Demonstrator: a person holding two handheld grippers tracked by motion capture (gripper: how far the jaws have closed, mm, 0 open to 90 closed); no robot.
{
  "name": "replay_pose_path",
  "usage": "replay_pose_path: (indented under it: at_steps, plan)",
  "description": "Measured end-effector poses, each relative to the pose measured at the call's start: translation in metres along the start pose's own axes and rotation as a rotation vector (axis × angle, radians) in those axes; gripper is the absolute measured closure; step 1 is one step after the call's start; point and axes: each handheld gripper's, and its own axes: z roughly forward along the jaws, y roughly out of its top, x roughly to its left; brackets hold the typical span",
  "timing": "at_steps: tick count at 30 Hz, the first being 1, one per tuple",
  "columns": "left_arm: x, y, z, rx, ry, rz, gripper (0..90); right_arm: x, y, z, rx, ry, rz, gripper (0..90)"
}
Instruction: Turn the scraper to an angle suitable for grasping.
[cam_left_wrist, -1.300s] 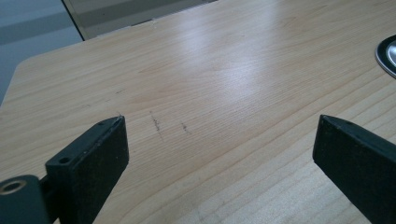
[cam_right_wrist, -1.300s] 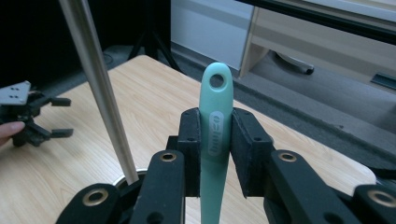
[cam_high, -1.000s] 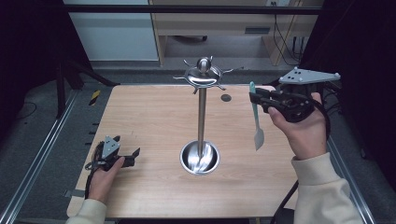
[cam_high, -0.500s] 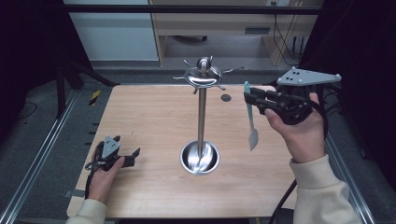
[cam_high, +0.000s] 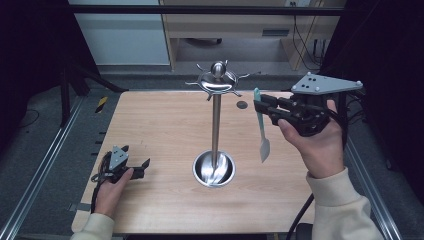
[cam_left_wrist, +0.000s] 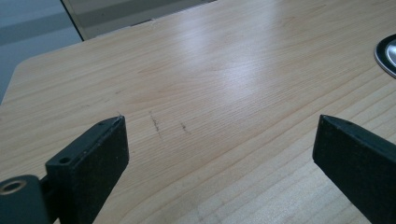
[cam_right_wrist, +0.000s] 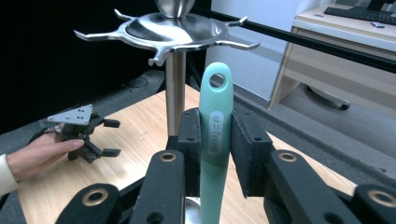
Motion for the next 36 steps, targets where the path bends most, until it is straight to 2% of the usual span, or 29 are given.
replay_pose_path:
  at_steps: [19,36]
  plan:
    - [0.0,0.0,0.0,0.001,-0.002,0.003,3.5,0.015,0.003,-0.002,-0.027,0.056,-0.005,74.4]
    - [-0.001,0.0,0.0,0.003,-0.004,0.003,3.5,0.023,0.006,0.003,-0.025,0.063,-0.012,74.3]
